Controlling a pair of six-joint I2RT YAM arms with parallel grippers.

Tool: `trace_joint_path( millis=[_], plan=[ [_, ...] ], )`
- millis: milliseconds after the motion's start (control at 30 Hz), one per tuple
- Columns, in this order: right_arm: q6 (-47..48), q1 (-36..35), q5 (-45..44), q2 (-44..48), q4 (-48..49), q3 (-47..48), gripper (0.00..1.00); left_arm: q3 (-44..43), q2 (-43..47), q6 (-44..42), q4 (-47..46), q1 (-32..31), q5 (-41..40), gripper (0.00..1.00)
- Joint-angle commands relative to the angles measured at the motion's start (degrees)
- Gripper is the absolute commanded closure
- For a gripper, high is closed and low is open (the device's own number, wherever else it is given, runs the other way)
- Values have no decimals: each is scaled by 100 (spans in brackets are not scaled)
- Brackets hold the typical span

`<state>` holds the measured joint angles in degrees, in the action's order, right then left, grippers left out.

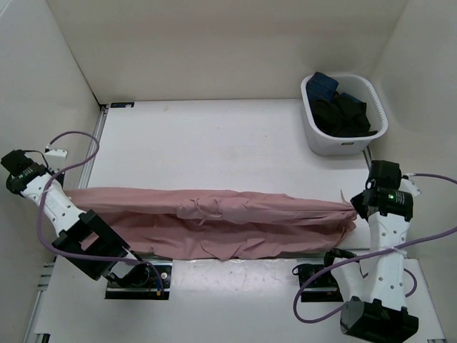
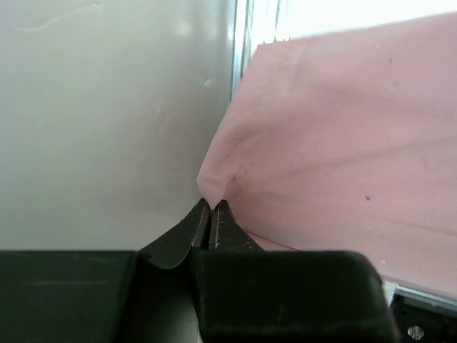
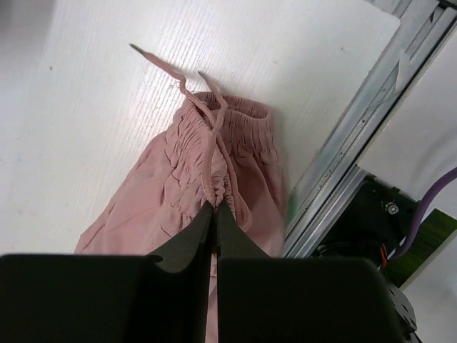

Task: Fold and stack the trousers
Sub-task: Fold the trousers

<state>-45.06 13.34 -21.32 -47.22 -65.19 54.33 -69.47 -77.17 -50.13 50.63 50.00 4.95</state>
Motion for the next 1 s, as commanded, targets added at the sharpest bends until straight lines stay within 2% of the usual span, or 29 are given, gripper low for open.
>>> trace_joint_path(
  millis=[0,267,467,667,700,733,800,833,967],
  plan=[
    [23,54,-776,142,-256,412,100,-50,130,-488,-291,72,-170,86],
    [-486,54,-663,679,-759,-684,100,1374,457,-744,-448,413,-1048,86],
    [-741,54,-1119,618,-820,-757,100,1357,88,-875,-449,844,-1119,86],
    [-793,54,-1173,784,-1013,-792,99,1497,88,-1148,-449,977,-1066,86],
    [-794,54,-1173,785,-1013,-792,61,1576,88,-1227,-449,977,-1066,84],
    [-864,54,-1173,785,-1074,-792,36,1673,88,-1227,-388,977,-1066,68],
    [-864,54,-1392,715,-1075,-494,4,1911,35,-1227,-387,977,-1127,52],
    [-769,54,-1462,627,-1075,-345,2,1911,35,-1227,-387,977,-1128,41],
    [2,54,-1586,346,-742,472,2,1710,35,-1227,-326,1152,-1128,38]
  ],
)
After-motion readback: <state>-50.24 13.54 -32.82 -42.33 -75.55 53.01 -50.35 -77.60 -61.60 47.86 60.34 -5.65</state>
